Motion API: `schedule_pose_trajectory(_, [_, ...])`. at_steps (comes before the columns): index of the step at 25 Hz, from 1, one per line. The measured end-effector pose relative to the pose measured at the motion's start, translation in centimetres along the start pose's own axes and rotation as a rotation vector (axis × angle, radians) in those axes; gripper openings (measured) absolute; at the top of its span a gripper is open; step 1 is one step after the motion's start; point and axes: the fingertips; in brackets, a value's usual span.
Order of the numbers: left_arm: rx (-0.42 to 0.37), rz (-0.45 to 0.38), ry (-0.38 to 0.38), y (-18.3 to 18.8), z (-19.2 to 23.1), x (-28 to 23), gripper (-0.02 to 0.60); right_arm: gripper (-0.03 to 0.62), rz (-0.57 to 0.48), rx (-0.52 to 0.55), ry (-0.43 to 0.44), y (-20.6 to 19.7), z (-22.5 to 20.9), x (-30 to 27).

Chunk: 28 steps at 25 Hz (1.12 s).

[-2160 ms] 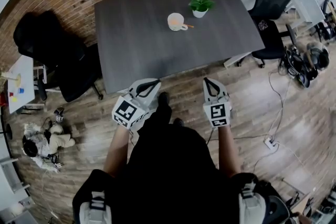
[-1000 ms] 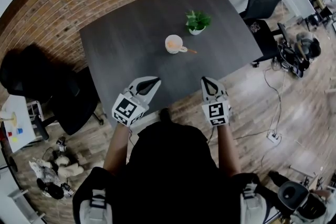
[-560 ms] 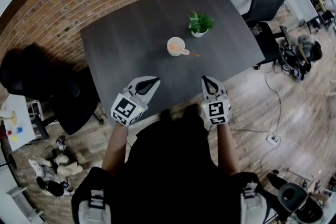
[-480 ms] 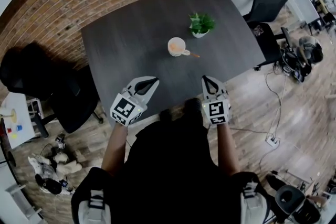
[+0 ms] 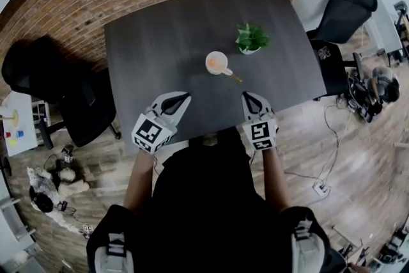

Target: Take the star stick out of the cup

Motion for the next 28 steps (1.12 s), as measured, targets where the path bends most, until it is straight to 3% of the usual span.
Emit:
schedule_pose_trajectory(19, [0.055,0.052,0.183,1.3,1.1,-2.8,0.002,0.002,0.044,0.069,0.204,-3.8,-2.4,-5.5])
schedule_pose_trajectory(28, [0.073,0.059,0.215,1.2,1.1,-3.2,0.002,0.04,0.066,0.091,0.244,-4.9,-2.3,-6.9])
Point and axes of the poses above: the fingertips, and each gripper's own axes: x backward along the fingers, z to its left, y out of its top, and after that the axes turned 7 degrees about y, right-handed
